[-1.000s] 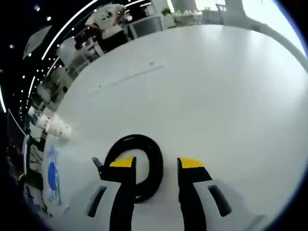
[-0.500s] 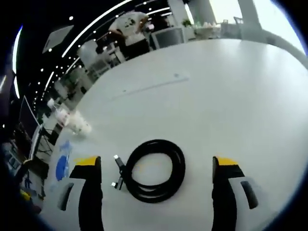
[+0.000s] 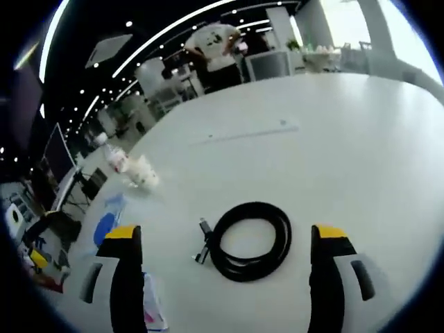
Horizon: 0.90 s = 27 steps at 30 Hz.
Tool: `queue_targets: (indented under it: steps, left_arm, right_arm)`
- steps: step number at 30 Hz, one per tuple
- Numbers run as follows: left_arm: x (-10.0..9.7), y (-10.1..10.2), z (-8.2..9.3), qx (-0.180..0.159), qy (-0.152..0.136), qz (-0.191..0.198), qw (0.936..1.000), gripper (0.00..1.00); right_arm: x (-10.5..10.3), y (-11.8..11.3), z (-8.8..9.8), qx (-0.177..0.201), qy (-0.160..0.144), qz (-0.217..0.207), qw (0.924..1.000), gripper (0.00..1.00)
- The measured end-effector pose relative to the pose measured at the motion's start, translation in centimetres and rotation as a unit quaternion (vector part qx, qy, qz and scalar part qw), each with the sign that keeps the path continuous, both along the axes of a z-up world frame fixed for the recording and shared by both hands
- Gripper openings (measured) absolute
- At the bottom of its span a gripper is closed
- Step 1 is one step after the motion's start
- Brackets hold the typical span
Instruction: Arrange the tabletop items into an orderly group along one side of the table until the central work area is clear of visible clutter.
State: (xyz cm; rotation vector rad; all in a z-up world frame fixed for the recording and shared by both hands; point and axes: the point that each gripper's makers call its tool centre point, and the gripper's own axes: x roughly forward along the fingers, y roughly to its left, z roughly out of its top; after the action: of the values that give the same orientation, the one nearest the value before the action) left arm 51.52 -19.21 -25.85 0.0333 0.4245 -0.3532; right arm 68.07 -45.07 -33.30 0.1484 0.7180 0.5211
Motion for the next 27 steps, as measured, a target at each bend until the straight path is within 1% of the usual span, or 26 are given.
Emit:
queue_targets:
  steps: [2, 6, 9, 14, 19, 22, 27]
  left_arm:
    - [0.0, 0.0, 0.0, 0.002, -0.003, 0.0, 1.0, 0.99]
    - [-0.1, 0.0, -0.2, -0.001, 0.003, 0.0, 1.0, 0.99]
    - [-0.1, 0.0, -0.3, 0.001, 0.006, 0.001, 1.0, 0.99]
    - [-0.1, 0.0, -0.5, 0.003, 0.01, 0.001, 0.9999, 0.99]
    - [-0.2, 0.0, -0.6, 0.003, 0.012, 0.0, 0.9999, 0.99]
    - [-0.2, 0.0, -0.6, 0.004, 0.013, 0.002, 0.9999, 0.99]
    - [-0.2, 0.0, -0.6, 0.006, 0.014, 0.0, 0.9999, 0.99]
  right_arm:
    - [-0.6, 0.5, 0.3, -0.008, -0.006, 0.013, 0.9999, 1.0]
    - [-1.9, 1.8, 1.3, 0.0, -0.014, 0.034, 0.9993, 0.99]
    - [-2.9, 2.9, 1.9, -0.002, -0.023, 0.053, 0.9983, 0.99]
    - [-4.8, 4.8, 2.7, 0.001, -0.03, 0.088, 0.9956, 0.99]
    - [-6.5, 6.2, 2.6, -0.002, -0.03, 0.113, 0.9932, 0.99]
    - [-7.3, 6.8, 2.5, 0.004, -0.033, 0.113, 0.993, 0.99]
    - [-8.3, 7.5, 2.0, -0.001, -0.029, 0.125, 0.9917, 0.96]
